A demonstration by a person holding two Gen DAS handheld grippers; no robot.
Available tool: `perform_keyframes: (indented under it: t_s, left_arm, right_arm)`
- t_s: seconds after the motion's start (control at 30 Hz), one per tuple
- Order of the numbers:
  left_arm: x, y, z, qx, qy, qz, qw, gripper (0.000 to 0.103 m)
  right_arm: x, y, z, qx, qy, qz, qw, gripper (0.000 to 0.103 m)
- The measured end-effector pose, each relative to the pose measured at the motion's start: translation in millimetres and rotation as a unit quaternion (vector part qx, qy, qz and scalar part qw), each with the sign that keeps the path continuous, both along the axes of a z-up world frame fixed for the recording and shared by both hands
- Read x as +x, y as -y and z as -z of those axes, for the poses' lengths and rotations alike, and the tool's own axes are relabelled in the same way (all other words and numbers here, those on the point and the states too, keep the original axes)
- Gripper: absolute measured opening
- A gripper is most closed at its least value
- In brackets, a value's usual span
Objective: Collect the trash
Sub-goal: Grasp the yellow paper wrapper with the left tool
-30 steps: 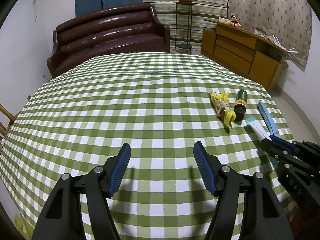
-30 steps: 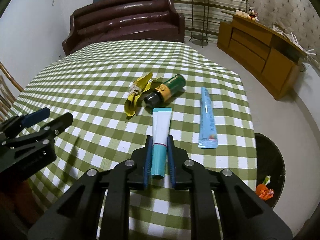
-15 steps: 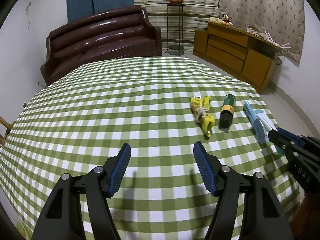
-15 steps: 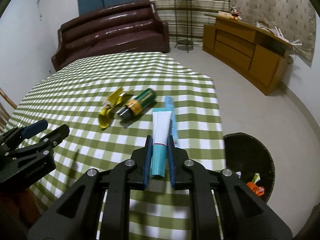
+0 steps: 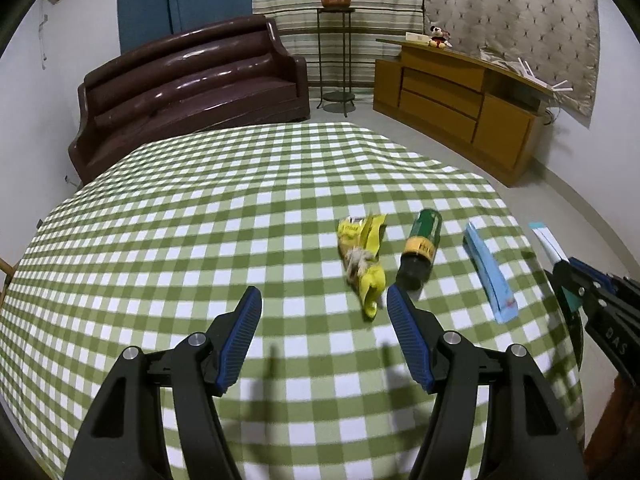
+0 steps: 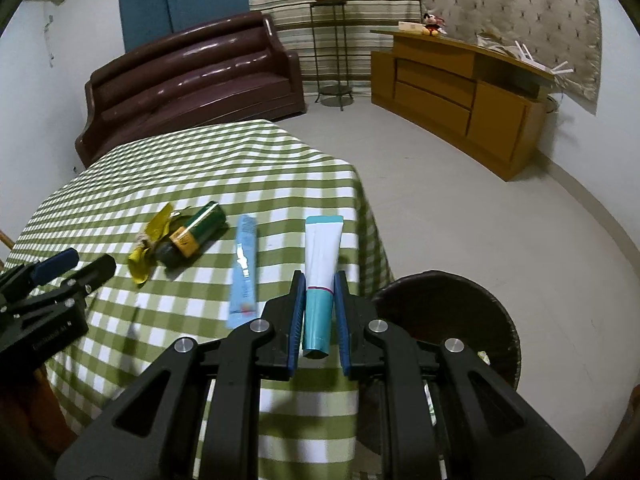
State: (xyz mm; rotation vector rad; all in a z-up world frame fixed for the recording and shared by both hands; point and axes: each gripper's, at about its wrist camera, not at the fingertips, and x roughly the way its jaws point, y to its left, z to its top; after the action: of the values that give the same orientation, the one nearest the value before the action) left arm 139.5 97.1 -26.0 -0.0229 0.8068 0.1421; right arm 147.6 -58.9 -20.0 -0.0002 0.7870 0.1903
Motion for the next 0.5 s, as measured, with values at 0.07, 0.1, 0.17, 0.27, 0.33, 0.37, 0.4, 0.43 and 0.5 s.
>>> perform_keyframes:
  t_s: [0.07, 0.1, 0.17, 0.27, 0.33, 0.37, 0.4, 0.43, 0.5]
  left_arm:
    - [7, 2, -1, 0.000, 0.002, 0.000, 1.0000, 0.064]
    - [13, 3, 0, 0.001, 0.003, 0.000, 1.0000, 0.064]
    - [20, 2, 2, 0.005, 0.001, 0.001, 1.0000, 0.064]
    - [33, -1, 10, 0.002, -0.014, 0.004, 0.9999, 0.064]
    - [40, -4, 16, -0.002, -0.024, 0.005, 0.9997, 0.064]
    - [41, -6, 18, -0.004, -0.027, 0.006, 0.9996, 0.064]
    - [43, -7, 20, -0.008, -0.031, 0.008, 0.9995, 0.064]
    - [45, -9, 21, -0.014, -0.033, 0.012, 0.9993, 0.064]
    - [48, -10, 22, -0.016, -0.039, 0.018, 0.9990, 0.064]
  right_arm:
    - [4, 4, 2, 0.002, -0.001, 0.004, 1.000, 0.015]
    - [5, 5, 3, 0.002, -0.001, 0.005, 1.000, 0.015]
    - [7, 7, 5, 0.003, -0.002, 0.006, 1.000, 0.015]
    - [13, 11, 7, 0.004, -0.004, 0.008, 1.000, 0.015]
    - [15, 14, 9, 0.004, -0.005, 0.009, 1.000, 0.015]
    - [16, 15, 9, 0.004, -0.005, 0.009, 1.000, 0.015]
    - [17, 16, 10, 0.005, -0.006, 0.010, 1.000, 0.015]
    - [19, 17, 10, 0.005, -0.007, 0.010, 1.000, 0.015]
    - [20, 16, 12, 0.006, -0.010, 0.009, 1.000, 0.015]
